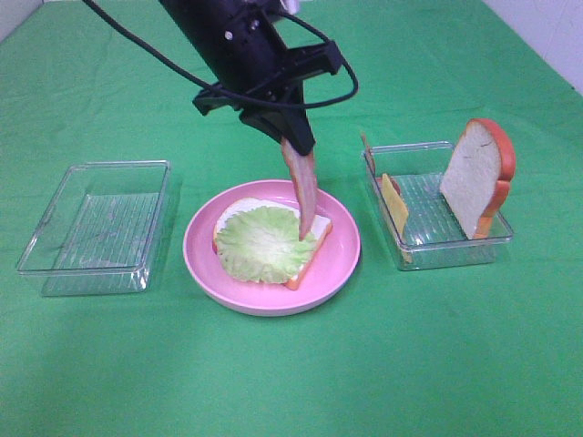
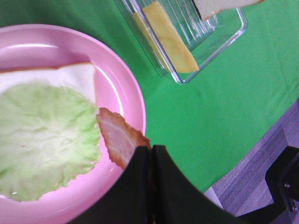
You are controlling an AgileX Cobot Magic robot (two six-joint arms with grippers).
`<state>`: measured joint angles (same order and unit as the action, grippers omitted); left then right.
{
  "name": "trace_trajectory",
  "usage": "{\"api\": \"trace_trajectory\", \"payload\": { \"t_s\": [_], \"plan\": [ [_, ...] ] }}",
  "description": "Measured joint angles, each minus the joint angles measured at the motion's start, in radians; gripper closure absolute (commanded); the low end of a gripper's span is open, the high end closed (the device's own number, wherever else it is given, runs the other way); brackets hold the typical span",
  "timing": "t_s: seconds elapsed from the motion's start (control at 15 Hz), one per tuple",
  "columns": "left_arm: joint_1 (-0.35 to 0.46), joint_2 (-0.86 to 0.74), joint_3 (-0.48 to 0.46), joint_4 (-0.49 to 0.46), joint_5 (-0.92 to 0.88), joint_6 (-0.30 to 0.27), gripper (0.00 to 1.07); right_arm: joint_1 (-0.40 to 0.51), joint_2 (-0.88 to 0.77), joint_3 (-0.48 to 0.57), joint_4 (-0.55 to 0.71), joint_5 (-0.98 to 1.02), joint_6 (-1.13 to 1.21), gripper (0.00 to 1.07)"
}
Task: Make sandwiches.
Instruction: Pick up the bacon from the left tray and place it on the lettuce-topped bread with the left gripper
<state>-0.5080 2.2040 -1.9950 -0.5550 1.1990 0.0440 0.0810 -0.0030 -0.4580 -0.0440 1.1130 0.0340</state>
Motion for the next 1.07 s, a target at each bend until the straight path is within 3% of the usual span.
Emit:
{"api": "trace_trajectory", "payload": {
  "t_s": [0.4, 0.67, 0.87, 1.07],
  "plan": [
    [-0.024, 0.112, 0.000, -0.009, 0.014, 0.059, 1.07, 0.000, 0.000, 0.000, 0.000, 0.000, 0.000, 0.13],
    [-0.024, 0.171, 0.000, 0.131, 0.007, 0.075, 1.07, 0.000, 0.000, 0.000, 0.000, 0.000, 0.000, 0.13],
    [-0.024, 0.172, 0.000, 0.286, -0.049, 0.075, 1.07, 0.000, 0.000, 0.000, 0.000, 0.000, 0.000, 0.13],
    [-0.024, 0.172, 0.000, 0.359, -0.079, 0.072, 1.07, 0.000, 0.000, 0.000, 0.000, 0.000, 0.000, 0.13]
  ]
}}
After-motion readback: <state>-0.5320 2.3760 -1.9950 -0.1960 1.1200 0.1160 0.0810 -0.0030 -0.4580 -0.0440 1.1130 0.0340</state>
